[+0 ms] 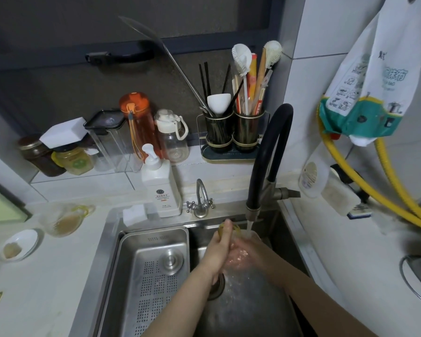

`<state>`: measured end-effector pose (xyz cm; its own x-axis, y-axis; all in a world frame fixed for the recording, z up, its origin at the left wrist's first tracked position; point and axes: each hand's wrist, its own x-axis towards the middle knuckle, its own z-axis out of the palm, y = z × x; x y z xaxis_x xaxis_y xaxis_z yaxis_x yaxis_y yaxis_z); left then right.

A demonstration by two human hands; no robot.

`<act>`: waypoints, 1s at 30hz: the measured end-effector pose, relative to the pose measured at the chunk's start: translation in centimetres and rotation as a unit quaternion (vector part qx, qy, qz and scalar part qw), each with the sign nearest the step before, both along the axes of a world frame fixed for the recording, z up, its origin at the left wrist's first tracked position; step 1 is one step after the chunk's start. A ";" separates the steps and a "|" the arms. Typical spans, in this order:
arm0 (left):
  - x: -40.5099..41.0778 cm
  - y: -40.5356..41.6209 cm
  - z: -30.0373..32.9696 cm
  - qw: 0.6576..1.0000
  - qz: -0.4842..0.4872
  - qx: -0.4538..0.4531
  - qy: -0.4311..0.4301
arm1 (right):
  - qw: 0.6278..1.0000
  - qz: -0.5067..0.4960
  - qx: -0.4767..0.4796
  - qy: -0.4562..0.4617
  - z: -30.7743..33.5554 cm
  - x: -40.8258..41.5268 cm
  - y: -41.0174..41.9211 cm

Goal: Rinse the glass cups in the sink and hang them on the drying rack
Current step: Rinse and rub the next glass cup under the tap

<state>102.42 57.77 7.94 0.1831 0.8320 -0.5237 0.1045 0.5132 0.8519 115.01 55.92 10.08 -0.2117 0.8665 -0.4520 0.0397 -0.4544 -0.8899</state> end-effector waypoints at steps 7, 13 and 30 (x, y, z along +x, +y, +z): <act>-0.2 -1.2 -1.1 0.992 0.008 -0.026 -0.122 | 0.998 -0.040 0.011 0.042 0.9 0.6 -0.4; 0.8 -0.8 0.3 0.992 0.077 -0.055 -0.084 | 0.961 0.200 0.095 -0.166 1.1 1.2 -1.0; 1.0 0.0 1.2 0.992 0.074 -0.076 -0.068 | 0.930 0.318 0.067 -0.172 3.3 1.8 0.0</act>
